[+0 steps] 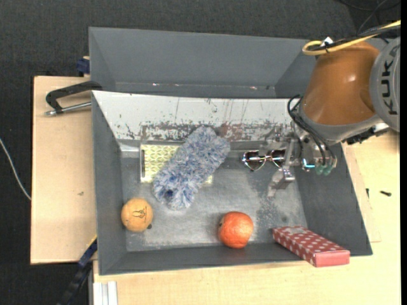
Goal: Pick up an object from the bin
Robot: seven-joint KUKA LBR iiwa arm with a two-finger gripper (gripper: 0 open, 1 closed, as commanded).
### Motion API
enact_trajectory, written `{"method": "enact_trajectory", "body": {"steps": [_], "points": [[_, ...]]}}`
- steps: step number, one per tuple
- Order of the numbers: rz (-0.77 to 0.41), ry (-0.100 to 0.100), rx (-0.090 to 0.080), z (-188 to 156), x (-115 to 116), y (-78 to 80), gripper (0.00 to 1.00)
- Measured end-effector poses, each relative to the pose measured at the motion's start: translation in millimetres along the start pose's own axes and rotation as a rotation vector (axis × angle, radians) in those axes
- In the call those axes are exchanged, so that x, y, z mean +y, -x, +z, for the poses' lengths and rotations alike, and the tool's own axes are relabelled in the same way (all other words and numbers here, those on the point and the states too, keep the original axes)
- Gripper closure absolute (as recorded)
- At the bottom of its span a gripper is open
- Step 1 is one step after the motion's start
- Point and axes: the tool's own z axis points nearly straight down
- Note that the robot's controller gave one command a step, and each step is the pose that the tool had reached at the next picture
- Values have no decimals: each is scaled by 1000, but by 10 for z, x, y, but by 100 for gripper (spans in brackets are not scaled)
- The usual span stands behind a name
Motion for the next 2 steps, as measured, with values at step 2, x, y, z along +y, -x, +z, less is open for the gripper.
{"method": "enact_trajectory", "body": {"steps": [2], "points": [[-19, -2, 9, 581, 475, 73, 0]]}}
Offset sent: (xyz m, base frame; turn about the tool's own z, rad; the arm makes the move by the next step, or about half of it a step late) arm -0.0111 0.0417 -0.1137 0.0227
